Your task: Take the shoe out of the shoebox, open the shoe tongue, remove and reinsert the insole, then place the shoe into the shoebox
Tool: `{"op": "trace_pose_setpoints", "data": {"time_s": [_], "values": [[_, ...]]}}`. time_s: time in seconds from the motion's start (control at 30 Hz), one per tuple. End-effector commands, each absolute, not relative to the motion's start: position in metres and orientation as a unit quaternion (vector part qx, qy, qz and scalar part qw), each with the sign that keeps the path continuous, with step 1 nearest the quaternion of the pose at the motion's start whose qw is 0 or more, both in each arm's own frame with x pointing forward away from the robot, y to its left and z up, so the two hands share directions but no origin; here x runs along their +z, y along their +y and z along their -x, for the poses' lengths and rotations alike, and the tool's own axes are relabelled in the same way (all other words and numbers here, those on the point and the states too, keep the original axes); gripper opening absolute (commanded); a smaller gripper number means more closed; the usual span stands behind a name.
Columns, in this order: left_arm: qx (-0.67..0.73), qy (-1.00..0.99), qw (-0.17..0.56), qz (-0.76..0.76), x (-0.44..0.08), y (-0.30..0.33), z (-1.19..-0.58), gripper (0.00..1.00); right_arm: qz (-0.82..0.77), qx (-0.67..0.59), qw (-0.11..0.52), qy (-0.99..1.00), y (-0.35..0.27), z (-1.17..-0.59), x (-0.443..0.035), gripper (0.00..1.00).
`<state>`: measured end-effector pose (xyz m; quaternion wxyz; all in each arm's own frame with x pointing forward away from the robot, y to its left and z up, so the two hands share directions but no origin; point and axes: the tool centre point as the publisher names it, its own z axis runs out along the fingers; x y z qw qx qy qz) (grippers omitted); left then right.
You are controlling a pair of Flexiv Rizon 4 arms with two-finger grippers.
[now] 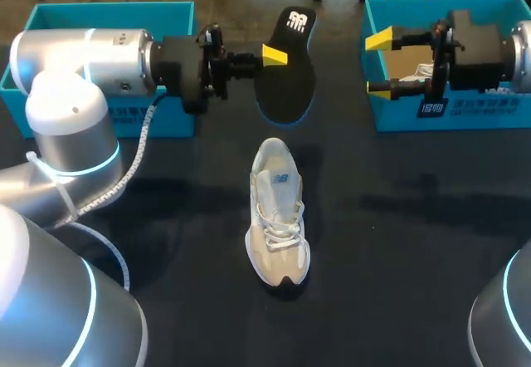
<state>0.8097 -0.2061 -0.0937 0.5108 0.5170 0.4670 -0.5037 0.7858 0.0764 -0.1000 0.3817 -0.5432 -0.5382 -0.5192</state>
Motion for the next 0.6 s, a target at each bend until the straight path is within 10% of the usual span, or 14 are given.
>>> {"op": "trace_pose_setpoints", "data": {"time_s": [0.03,0.37,0.6], "values": [[-0.503,0.467,0.511,-0.517,-0.093,-0.206,-0.81,0.0,0.545,-0.519,0.38,-0.538,0.076,-0.783,-0.099,1.0],[-0.514,0.48,0.493,-0.512,-0.081,-0.2,-0.823,0.0,0.545,-0.519,0.38,-0.538,0.076,-0.783,-0.099,1.0],[-0.614,0.637,0.269,-0.38,-0.056,-0.179,-0.831,0.0,0.545,-0.519,0.38,-0.538,0.076,-0.783,-0.099,1.0]]}}
